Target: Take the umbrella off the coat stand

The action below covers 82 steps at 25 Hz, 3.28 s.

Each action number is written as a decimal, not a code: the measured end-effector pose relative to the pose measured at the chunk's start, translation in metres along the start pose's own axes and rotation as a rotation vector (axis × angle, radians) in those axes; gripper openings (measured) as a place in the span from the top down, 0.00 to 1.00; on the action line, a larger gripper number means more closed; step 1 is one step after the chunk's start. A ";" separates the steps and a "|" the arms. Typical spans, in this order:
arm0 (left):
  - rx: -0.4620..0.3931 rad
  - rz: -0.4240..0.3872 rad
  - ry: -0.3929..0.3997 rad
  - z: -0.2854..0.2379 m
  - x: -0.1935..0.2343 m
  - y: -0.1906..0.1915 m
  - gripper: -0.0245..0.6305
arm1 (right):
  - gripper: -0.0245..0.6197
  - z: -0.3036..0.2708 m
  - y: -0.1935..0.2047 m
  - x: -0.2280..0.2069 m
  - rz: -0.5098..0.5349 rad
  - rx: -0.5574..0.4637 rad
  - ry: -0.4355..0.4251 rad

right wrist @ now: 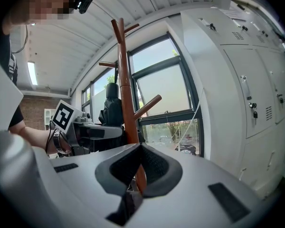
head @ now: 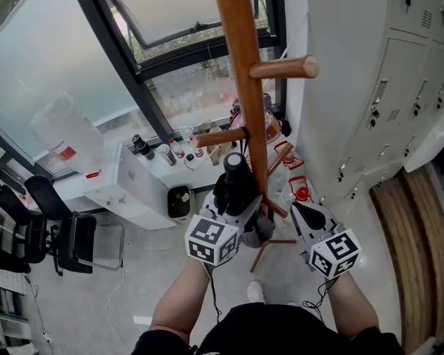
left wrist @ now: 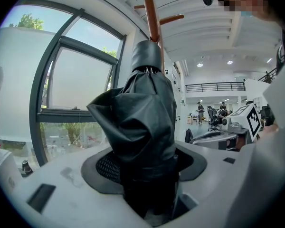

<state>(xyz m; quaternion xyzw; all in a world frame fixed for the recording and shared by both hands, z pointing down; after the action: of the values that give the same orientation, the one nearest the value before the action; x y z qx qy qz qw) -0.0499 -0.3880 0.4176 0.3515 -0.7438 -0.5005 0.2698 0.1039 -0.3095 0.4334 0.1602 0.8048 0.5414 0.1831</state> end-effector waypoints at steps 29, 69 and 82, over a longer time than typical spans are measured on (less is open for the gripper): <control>-0.141 0.050 -0.047 0.052 -0.005 -0.035 0.55 | 0.88 0.015 -0.008 0.017 0.040 -0.020 -0.029; -0.138 0.126 -0.212 0.120 -0.068 0.003 0.55 | 0.88 0.059 0.007 0.045 0.107 -0.003 -0.187; -0.085 0.174 -0.231 0.122 -0.155 0.046 0.55 | 0.88 0.112 0.037 0.043 0.133 0.020 -0.247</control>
<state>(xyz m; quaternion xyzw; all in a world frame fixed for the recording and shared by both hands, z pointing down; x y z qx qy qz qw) -0.0594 -0.1852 0.4099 0.2139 -0.7757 -0.5434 0.2392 0.1209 -0.1851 0.4241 0.2804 0.7691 0.5205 0.2428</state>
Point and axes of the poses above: the fingertips, and each gripper's own axes: z backward along the fingers, x to its left, y out of its underside, the point moved 5 cm from there along z, backward along the fingers, and after that the axes turned 11 degrees about x, right-handed, at the moved point
